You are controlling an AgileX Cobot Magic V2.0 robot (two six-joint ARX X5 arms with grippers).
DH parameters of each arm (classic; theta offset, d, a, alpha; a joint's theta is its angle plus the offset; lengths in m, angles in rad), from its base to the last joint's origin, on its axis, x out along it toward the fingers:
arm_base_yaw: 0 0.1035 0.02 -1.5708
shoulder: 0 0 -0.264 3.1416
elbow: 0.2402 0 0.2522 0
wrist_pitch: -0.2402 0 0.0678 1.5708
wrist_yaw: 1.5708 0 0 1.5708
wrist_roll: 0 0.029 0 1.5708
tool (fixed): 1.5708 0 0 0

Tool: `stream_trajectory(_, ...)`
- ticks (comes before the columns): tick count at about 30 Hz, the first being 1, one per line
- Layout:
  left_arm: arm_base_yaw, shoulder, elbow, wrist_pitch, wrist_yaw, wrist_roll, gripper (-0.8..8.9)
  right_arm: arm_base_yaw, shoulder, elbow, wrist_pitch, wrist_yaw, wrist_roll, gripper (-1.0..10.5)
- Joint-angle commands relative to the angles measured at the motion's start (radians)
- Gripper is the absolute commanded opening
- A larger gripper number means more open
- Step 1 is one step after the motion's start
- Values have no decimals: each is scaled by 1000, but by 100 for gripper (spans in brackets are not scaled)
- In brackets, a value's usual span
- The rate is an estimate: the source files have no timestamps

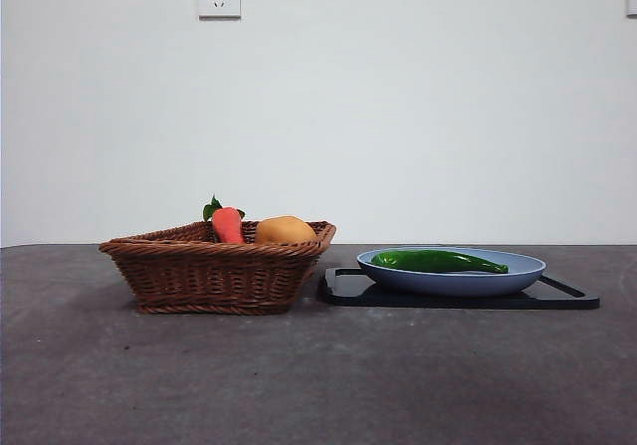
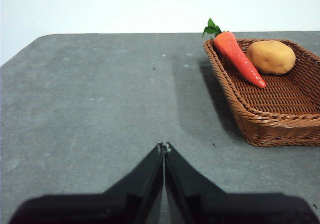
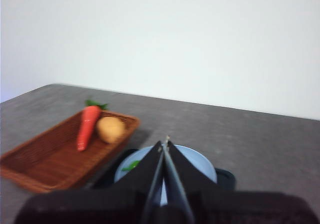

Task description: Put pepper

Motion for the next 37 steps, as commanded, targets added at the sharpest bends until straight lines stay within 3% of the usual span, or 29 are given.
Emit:
stream_trajectory(1,3,-3,-10,11,0,-10,8,1,-65,-132,87,40,63,11)
stream_trajectory(11,3,-3,-10,11,0,-10,8,2,-211,-384,146,47,90,11)
stream_trajectory(23,3,-3,-10,10,0,-10,8,2,-212,-422,46,43,91,11)
stream_trajectory(37,3,-3,-10,11,0,-10,8,2,-211,-422,55,43,105,11)
